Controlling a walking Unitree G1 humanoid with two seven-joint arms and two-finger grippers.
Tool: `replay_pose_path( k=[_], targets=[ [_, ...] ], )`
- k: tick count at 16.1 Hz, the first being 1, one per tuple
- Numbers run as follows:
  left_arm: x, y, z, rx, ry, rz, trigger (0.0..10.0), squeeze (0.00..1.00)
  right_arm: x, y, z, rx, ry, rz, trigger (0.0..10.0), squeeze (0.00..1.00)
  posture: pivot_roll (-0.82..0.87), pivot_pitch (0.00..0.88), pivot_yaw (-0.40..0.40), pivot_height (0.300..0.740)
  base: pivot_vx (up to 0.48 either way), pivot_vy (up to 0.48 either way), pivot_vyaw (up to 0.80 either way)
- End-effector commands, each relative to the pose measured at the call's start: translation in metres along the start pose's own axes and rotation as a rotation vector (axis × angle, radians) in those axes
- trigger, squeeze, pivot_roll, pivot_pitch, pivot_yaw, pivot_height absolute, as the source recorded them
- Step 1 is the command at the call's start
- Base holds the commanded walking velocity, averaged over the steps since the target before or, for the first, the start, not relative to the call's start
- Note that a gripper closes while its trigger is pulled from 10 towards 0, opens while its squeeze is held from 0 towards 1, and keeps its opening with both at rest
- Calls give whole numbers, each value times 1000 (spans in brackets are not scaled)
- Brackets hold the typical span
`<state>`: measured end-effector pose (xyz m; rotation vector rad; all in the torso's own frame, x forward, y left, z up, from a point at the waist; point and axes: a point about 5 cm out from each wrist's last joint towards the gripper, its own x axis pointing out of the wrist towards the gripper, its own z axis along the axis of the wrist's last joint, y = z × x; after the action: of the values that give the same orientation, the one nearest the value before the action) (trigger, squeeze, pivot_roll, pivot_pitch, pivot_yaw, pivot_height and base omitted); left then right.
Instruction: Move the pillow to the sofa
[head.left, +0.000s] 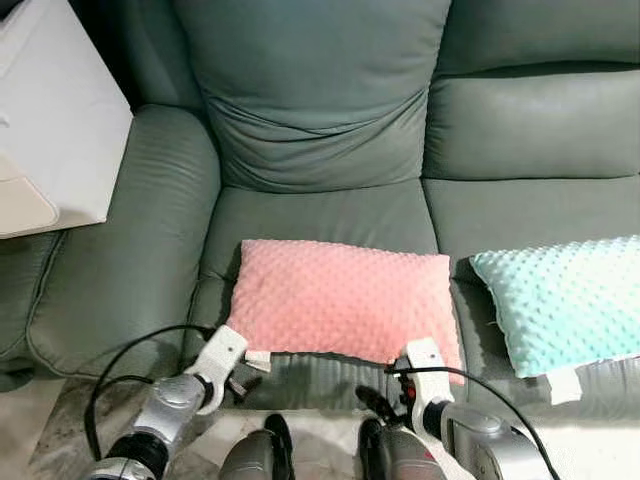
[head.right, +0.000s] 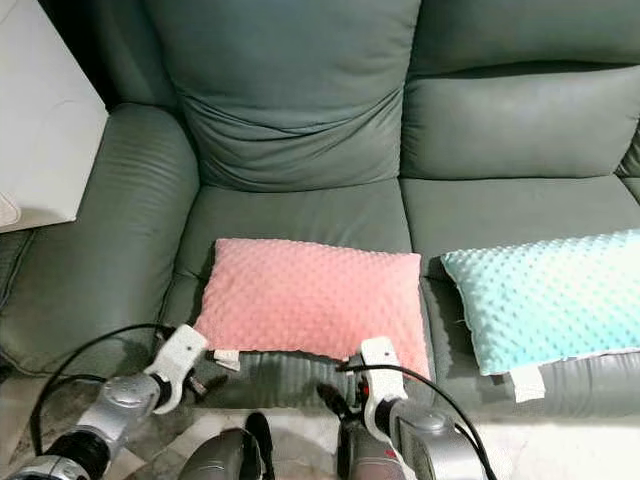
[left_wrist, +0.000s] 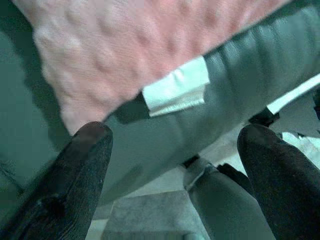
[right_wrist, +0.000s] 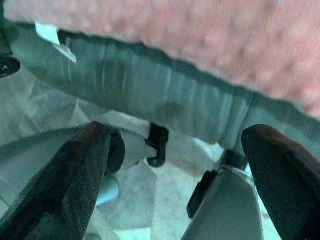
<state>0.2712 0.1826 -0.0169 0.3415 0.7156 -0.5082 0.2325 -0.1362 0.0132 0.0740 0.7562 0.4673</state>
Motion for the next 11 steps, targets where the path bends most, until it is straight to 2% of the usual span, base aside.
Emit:
replay_pose_path(
  k=[1, 8, 9, 11],
  targets=[
    [-2, -4, -15, -5, 60, -5, 10000, 0, 2, 0, -13, 0, 42, 6, 10000, 0, -44, 289, 69, 740, 0, 0, 0],
    [9, -12, -2, 14, 78, -4, 10000, 0, 18, -16, -27, -135, 41, -35, 10000, 0, -33, 314, 80, 740, 0, 0, 0],
    [11, -12, 2, -31, 73, 22, 10000, 0, 22, -22, -25, -142, 4, -83, 10000, 0, -27, 315, 84, 740, 0, 0, 0],
    [13, -13, 5, -65, 71, 33, 10000, 0, 26, -25, -24, -145, -11, -112, 10000, 0, -25, 321, 89, 740, 0, 0, 0]
  ],
)
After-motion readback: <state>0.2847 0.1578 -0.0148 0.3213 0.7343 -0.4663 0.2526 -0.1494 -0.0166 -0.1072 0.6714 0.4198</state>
